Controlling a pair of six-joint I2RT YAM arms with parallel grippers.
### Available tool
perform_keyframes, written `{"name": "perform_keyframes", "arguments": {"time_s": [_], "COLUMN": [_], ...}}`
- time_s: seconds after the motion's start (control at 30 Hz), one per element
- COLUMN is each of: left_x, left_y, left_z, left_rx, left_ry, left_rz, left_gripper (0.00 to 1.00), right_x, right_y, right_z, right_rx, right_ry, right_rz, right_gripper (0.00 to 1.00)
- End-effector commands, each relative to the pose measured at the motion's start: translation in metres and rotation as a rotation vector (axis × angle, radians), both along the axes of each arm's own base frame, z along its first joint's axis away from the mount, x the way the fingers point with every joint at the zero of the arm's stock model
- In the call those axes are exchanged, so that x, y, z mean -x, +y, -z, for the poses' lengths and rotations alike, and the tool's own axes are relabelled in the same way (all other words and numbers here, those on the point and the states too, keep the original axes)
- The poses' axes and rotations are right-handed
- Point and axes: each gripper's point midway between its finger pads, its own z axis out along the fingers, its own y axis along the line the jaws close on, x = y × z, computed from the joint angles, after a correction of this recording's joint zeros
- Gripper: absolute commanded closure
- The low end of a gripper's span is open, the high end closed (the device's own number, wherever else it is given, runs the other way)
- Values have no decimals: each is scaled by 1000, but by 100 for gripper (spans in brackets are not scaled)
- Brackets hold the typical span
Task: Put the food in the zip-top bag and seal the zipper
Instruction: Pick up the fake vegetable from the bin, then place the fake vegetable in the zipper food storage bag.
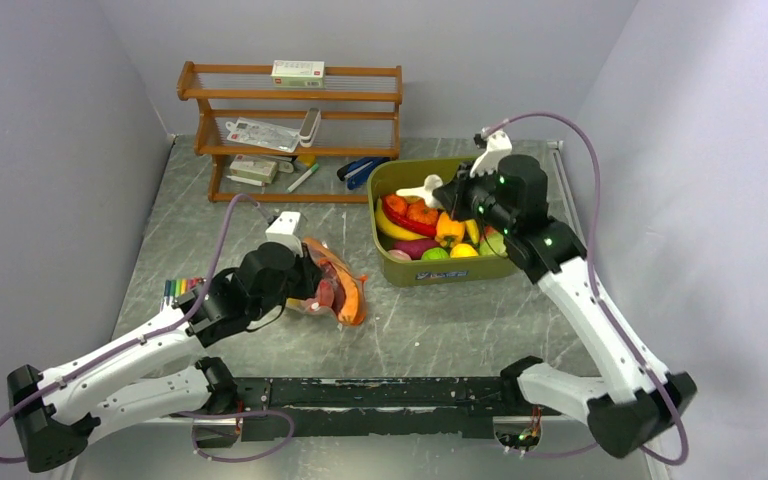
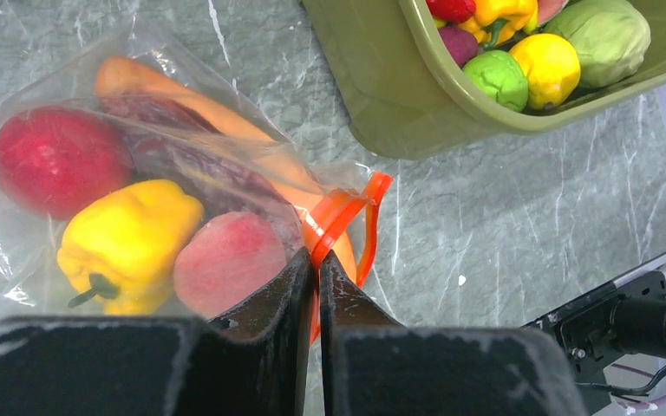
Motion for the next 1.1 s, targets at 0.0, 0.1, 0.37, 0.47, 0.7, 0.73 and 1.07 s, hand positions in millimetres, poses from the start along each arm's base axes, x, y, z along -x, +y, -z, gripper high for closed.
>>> {"name": "perform_keyframes", "arguments": {"time_s": [0.0, 0.1, 0.37, 0.47, 0.7, 0.73, 1.07], "left_x": [-9, -11, -17, -17, -16, -15, -6], "left_y": [-1, 0, -1, -5, -12, -13, -15], "left_z": [-30, -39, -43, -42, -38, -37, -33], "left_rx": [77, 124, 85, 90, 93, 92, 119], "left_ry": [-37, -53, -42, -33, -14, -9, 20], "left_rz": [-58, -87, -98, -90, -67, -62, -37], "left_gripper": [93, 93, 93, 93, 93, 93, 93], "right_x": [50, 83, 141, 153, 153, 152, 132], "right_y": [27, 47, 79, 91, 107, 110, 136], "right_z": [-12, -9, 37, 49, 63, 66, 84], "right_rx": [-102, -134, -162, -168, -149, -148, -93], "right_ry": [-9, 7, 113, 112, 80, 78, 17], "right_rz": [-147, -258, -487, -542, -581, -575, -464], "right_gripper": [100, 100, 100, 100, 100, 100, 100]}}
